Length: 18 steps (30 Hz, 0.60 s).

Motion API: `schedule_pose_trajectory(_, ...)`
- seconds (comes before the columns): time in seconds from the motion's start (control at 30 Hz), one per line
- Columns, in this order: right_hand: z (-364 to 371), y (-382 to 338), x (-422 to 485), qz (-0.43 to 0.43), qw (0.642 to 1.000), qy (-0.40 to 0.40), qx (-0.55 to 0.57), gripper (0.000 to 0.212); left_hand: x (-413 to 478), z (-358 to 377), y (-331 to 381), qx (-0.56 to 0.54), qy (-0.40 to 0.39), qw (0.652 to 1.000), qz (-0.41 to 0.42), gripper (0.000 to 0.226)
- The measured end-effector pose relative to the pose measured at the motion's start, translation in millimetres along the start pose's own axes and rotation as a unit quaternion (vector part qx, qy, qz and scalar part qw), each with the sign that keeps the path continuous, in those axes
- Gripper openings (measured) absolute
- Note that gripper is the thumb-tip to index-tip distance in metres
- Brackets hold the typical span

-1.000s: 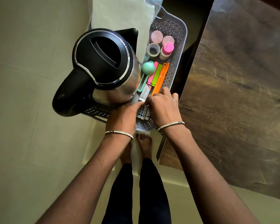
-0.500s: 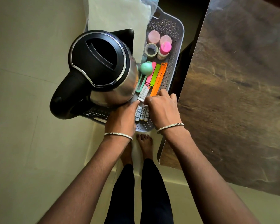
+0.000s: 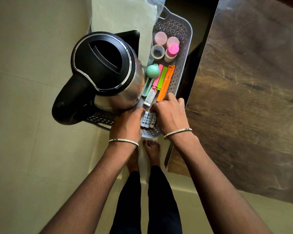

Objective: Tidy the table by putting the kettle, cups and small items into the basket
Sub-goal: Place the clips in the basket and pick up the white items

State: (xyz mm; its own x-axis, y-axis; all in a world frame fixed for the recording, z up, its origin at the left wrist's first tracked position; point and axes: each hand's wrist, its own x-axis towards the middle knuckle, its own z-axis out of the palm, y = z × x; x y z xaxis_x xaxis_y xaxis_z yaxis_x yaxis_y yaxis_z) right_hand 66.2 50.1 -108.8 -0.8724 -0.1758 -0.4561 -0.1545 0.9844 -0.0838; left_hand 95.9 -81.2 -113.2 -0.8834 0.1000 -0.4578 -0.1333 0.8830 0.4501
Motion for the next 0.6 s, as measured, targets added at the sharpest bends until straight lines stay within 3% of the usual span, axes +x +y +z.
schedule_pose_trajectory(0.2, 0.6, 0.0, 0.3, -0.005, 1.000, -0.002, -0.006, 0.021, 0.1, -1.0, 0.3, 0.005, 0.006, 1.000, 0.004, 0.063)
schedule_pose_trajectory(0.6, 3.3, 2.4, 0.3, -0.013, 1.000, 0.002, 0.011, 0.022, -2.5, -1.2, 2.5, 0.004, 0.010, 1.000, 0.010, 0.055)
